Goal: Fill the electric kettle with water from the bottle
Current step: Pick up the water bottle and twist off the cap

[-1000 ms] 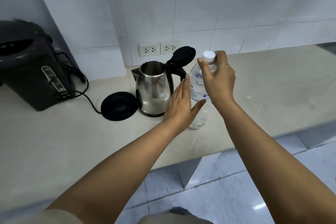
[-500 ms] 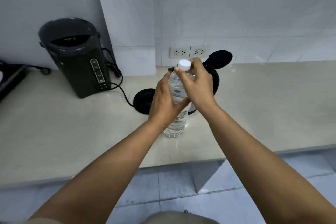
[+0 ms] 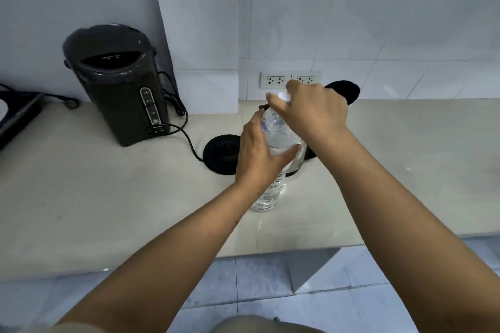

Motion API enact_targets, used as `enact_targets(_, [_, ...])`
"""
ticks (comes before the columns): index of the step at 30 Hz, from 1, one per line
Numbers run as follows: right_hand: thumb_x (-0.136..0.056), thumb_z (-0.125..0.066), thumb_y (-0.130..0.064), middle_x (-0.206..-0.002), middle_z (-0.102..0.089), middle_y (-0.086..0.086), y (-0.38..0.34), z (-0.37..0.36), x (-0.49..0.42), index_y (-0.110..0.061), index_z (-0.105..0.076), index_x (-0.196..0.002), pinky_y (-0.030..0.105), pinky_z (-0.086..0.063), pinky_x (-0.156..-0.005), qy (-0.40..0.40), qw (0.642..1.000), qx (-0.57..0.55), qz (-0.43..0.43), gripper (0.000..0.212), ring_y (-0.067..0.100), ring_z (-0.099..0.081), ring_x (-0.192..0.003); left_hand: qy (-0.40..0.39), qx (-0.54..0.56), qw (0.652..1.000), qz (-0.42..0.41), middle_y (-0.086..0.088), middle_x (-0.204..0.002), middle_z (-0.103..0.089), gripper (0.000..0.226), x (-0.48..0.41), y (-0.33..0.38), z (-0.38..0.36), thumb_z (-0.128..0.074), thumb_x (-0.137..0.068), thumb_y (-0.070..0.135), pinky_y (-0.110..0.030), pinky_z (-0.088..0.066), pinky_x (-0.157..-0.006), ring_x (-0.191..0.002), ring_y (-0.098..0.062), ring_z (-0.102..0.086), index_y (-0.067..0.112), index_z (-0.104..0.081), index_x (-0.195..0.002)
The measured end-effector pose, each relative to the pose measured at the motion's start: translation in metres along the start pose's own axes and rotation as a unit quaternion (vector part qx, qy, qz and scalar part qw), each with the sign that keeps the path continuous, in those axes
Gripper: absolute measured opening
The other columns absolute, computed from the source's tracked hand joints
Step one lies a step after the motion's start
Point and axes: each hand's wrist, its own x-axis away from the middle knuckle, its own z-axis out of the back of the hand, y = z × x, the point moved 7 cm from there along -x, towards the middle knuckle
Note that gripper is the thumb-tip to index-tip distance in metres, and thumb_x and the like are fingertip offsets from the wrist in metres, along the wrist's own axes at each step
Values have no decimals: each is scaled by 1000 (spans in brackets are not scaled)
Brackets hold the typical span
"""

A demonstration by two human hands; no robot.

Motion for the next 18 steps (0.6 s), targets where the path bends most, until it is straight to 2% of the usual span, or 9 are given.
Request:
enact_targets(3, [-91, -36, -56, -61, -39, 2, 6, -3, -7, -18, -52, -83, 28, -17, -48, -24, 999, 20, 11, 42, 29, -43, -67, -38, 4, 999, 6, 0, -138, -46, 99, -10, -2, -4, -84, -66, 48, -34, -46, -99, -124, -14, -48, 21, -29, -143])
enact_targets(5, [-92, -34, -59, -57, -36, 1, 6, -4, -9, -19, -46, -80, 28, -16, -47, -26, 998, 19, 61, 44, 28, -43, -63, -98, 21, 995, 14, 5, -138, -47, 96, -17, -4, -3, -85, -66, 45, -31, -47, -97, -118, -9, -51, 28, -28, -141])
enact_targets(8, [-93, -31, -62, -57, -40, 0, 0, -2, -9, -18, -39, -81, 29, -19, -47, -28, 988, -4, 152, 46, 29, -45, -62, -189, 47, 980, 36, 7, -134, -52, 93, -27, -11, 3, -86, -64, 44, -36, -48, -99, -114, -9, -57, 43, -26, -134])
enact_targets(10, [-93, -29, -64, -61, -43, 0, -5, -2, -7, -19, -37, -83, 29, -20, -47, -30, 984, -6, 174, 46, 27, -46, -63, -219, 57, 973, 43, 7, -133, -52, 91, -29, -14, 4, -87, -64, 40, -36, -48, -100, -112, -5, -58, 50, -25, -130])
enact_targets(12, [-92, -31, -62, -59, -40, 0, -7, -2, -8, -20, -38, -84, 28, -20, -48, -28, 989, 9, 145, 43, 27, -43, -63, -197, 67, 977, 46, 6, -136, -49, 90, -28, -15, 5, -87, -64, 40, -36, -47, -102, -116, -6, -55, 46, -26, -131])
enact_targets(14, [-89, -37, -54, -58, -37, 0, -7, -2, -14, -20, -44, -82, 28, -20, -49, -35, 995, 31, 84, 36, 28, -43, -65, -132, 65, 988, 41, 6, -135, -47, 93, -24, -14, 3, -86, -62, 44, -37, -47, -101, -121, -9, -51, 35, -30, -135])
enact_targets(18, [-87, -42, -47, -61, -40, 1, -3, -6, -26, -16, -56, -80, 27, -22, -52, -71, 994, 79, 2, 35, 26, -45, -69, -32, 5, 999, 39, 3, -136, -48, 99, -13, -2, -6, -85, -61, 46, -34, -46, -100, -125, -13, -48, 24, -33, -142])
